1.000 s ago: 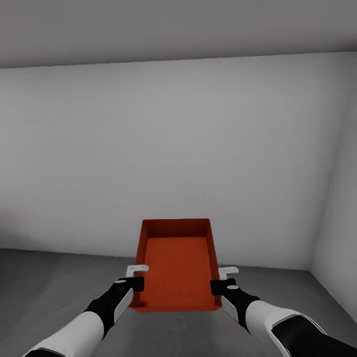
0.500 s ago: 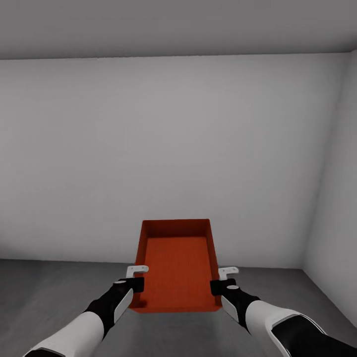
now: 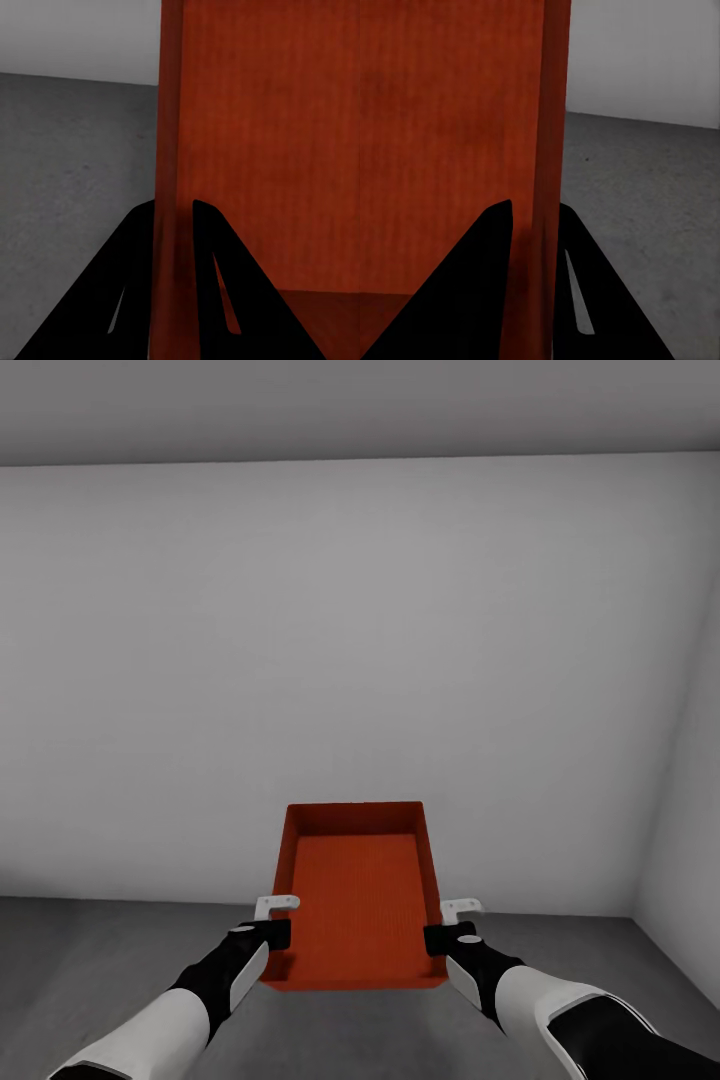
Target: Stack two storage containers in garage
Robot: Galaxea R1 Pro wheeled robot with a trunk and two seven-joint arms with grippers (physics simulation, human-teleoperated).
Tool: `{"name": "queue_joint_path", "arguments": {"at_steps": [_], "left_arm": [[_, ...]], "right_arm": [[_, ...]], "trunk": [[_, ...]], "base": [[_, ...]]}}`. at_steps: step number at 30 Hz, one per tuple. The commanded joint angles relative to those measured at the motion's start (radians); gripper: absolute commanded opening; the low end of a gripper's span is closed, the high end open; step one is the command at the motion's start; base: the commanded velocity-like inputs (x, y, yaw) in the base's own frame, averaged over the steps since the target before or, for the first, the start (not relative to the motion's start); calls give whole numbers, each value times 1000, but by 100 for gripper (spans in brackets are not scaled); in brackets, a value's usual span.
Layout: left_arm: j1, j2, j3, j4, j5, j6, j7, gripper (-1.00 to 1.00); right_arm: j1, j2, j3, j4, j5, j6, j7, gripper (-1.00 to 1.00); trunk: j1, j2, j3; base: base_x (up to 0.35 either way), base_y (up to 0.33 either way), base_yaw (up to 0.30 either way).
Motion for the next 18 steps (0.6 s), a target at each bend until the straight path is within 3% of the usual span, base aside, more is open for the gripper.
{"name": "queue_joint_path", "arguments": {"at_steps": [1, 7, 18], "left_arm": [[-1, 0, 20, -26, -16, 7, 15, -100], [-1, 0, 20, -26, -16, 7, 15, -100], [-1, -1, 20, -26, -16, 7, 15, -100]], "right_arm": [[-1, 2, -12, 3, -14, -4, -1, -100], [-1, 2, -12, 4, -14, -4, -2, -100], [-1, 2, -13, 3, -14, -4, -2, -100]], "trunk": [[1, -1, -2], [1, -1, -2], [1, -1, -2]], "base": [[301, 105, 0], [265, 81, 0], [34, 8, 0]]}}
